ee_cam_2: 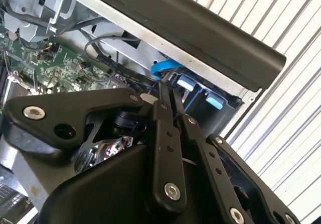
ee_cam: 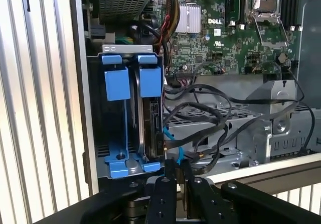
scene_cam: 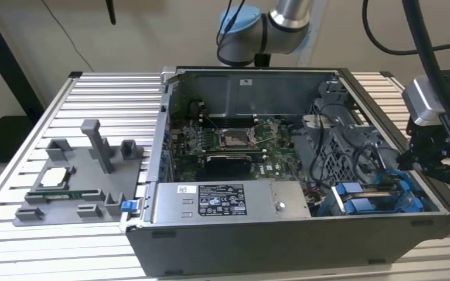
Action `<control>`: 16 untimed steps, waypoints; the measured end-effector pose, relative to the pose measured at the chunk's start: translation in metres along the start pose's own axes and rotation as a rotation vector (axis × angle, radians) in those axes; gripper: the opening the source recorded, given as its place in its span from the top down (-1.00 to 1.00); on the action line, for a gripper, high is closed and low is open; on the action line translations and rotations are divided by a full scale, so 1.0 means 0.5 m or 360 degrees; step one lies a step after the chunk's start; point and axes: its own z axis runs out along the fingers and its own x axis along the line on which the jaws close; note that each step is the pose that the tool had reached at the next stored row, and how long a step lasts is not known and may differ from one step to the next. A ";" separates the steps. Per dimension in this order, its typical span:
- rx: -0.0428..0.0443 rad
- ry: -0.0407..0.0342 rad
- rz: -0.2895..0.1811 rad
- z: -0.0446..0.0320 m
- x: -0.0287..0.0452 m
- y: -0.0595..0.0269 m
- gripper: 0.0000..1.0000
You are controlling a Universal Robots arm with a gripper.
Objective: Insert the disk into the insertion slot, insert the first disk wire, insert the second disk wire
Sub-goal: 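Insert the second disk wire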
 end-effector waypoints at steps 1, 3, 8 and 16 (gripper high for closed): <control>0.0000 0.0000 0.0001 -0.001 -0.001 0.004 1.00; 0.0000 0.0000 0.0002 -0.005 -0.004 0.012 1.00; 0.0001 0.0000 0.0003 -0.020 -0.008 0.030 1.00; 0.0003 0.0000 0.0002 -0.042 -0.012 0.065 1.00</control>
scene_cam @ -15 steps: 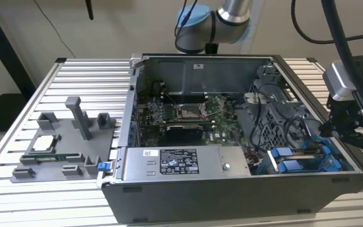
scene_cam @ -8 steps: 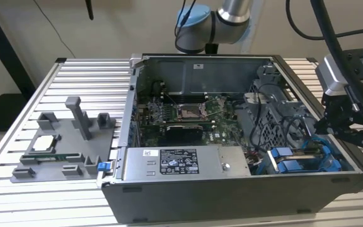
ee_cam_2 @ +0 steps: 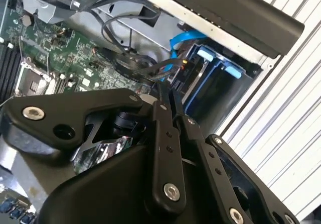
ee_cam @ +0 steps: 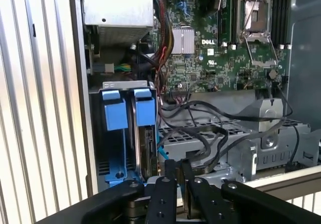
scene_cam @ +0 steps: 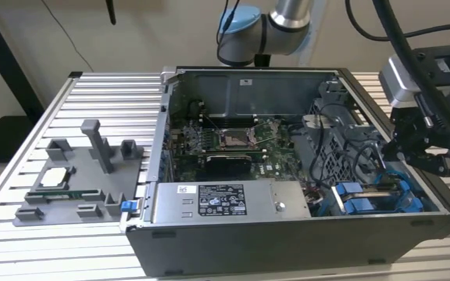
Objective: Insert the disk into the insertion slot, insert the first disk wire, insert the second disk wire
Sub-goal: 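Insert the second disk wire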
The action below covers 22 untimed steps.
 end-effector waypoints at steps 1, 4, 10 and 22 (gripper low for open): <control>0.0001 0.0001 0.0000 -0.001 0.000 0.008 1.00; 0.0003 0.0021 -0.0003 -0.003 0.002 0.029 1.00; 0.0012 0.0099 -0.0013 0.004 0.003 0.037 1.00; 0.0012 0.0219 -0.0024 0.027 0.002 0.040 1.00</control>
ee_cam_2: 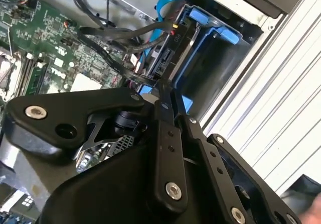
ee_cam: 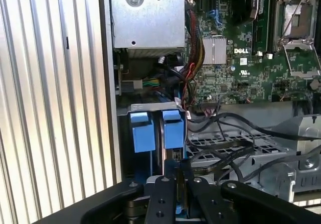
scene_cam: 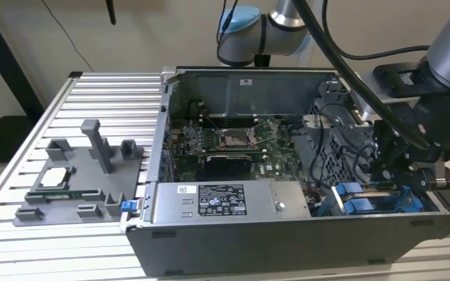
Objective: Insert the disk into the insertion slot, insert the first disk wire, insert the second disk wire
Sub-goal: 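Insert the second disk wire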
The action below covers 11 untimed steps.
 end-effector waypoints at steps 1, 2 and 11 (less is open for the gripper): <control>-0.0009 0.0004 0.0001 0.001 0.000 -0.001 1.00; -0.0020 0.0008 0.0003 0.002 0.000 -0.003 1.00; -0.0034 0.0010 0.0005 0.004 -0.001 -0.010 1.00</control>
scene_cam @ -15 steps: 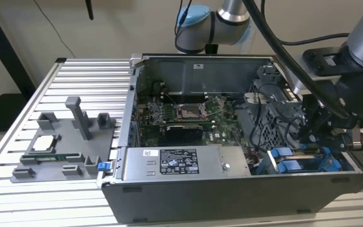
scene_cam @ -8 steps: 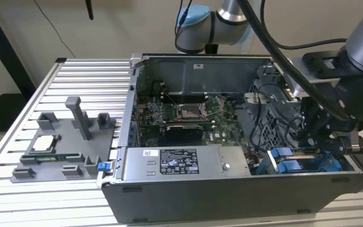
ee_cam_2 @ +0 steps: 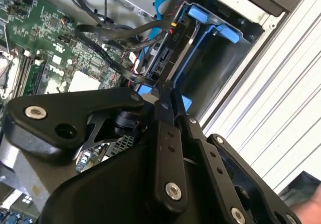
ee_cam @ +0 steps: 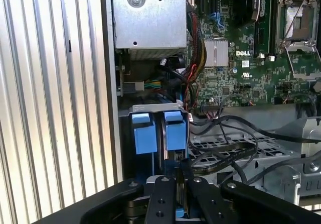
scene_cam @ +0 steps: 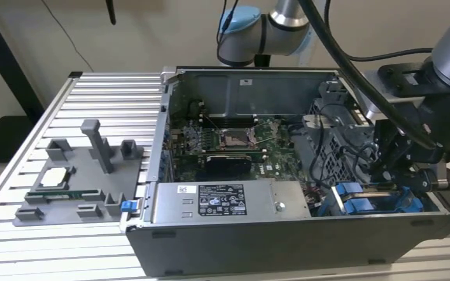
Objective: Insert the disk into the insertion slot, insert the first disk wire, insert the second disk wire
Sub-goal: 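Insert the second disk wire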
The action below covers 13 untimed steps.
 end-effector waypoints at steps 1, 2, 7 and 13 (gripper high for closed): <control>0.0000 0.0000 0.0000 0.000 0.000 0.000 1.00; 0.0000 0.0000 0.0000 0.000 0.000 0.000 1.00; 0.0000 0.0000 0.0000 0.000 0.000 0.000 1.00; -0.0002 0.0000 0.0000 0.009 -0.001 -0.012 1.00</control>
